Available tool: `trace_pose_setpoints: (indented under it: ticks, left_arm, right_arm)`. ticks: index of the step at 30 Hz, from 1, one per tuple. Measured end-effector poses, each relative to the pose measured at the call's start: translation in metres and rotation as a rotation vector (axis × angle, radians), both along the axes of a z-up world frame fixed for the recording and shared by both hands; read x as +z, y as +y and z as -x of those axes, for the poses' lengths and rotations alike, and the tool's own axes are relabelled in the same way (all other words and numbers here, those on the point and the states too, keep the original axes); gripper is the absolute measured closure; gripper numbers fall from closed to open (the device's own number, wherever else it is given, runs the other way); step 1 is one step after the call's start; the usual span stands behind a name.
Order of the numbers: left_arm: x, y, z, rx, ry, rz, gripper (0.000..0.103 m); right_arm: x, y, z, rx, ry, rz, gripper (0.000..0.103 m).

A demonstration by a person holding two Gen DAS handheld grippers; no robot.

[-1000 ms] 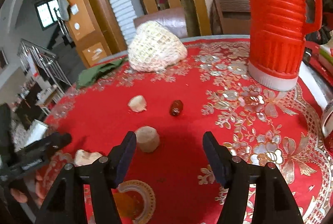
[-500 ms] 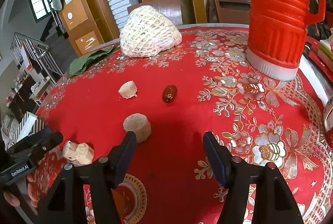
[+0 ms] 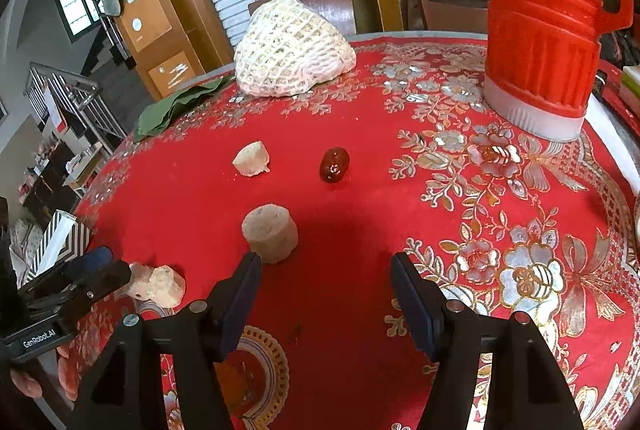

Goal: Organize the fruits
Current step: 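Move both tools back over the table toward the beige dried slices, then grasp a flat beige round slice with the left tool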

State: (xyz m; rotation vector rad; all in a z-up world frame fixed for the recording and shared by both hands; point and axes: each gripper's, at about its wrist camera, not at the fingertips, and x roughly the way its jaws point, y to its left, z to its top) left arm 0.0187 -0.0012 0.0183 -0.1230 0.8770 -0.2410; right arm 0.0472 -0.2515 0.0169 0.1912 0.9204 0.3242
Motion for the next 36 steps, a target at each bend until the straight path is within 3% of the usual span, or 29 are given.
trace_pose_setpoints:
  ticks: [8, 20, 26, 36]
  left_arm:
    - [-0.002, -0.013, 0.004, -0.066, 0.008, -0.037, 0.029]
    - [-0.009, 0.007, -0.003, 0.05, 0.049, -0.062, 0.029]
    - [-0.008, 0.004, -0.003, 0.019, 0.056, -0.012, 0.029]
    - [-0.009, -0.002, -0.002, 0.027, 0.045, -0.052, 0.03]
  right_arm:
    - [-0.002, 0.003, 0.001, 0.015, 0.008, 0.004, 0.038]
    - [-0.002, 0.006, 0.0, 0.025, 0.007, 0.013, 0.038]
    - [-0.001, 0.013, 0.002, 0.066, -0.009, 0.017, 0.038]
    - [0.005, 0.018, 0.006, 0.093, -0.062, 0.029, 0.038]
